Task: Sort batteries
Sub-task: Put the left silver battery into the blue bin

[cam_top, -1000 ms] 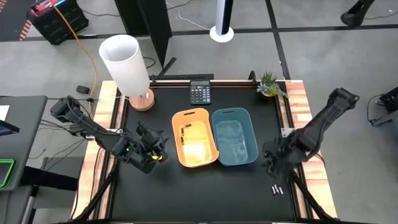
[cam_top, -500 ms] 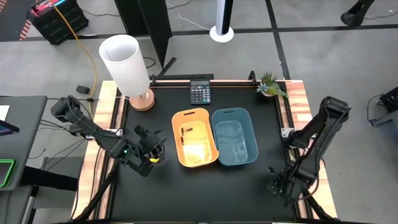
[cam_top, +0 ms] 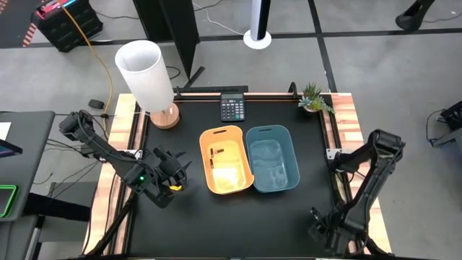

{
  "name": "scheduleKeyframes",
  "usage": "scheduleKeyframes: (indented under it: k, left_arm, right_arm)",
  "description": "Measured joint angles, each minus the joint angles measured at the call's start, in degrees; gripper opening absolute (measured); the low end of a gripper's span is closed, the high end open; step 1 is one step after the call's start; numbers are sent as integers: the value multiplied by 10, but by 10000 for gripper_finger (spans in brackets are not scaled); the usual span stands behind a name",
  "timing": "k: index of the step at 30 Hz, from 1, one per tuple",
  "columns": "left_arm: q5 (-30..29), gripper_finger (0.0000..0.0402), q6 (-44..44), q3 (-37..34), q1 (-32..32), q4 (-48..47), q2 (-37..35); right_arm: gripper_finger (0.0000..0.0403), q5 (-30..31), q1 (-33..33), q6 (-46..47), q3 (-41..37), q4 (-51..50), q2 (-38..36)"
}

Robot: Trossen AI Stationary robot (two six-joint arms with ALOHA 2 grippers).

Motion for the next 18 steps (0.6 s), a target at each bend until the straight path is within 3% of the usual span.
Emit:
scheduleKeyframes:
  k: [7, 18]
  left_arm:
    - [0, 185, 2, 0, 0, 0, 0]
    - [-2, 185, 10, 0, 0, 0, 0]
  right_arm:
    - [188, -4, -14, -2, 27, 10, 40]
    - [186, -18, -23, 5, 34, 6, 65]
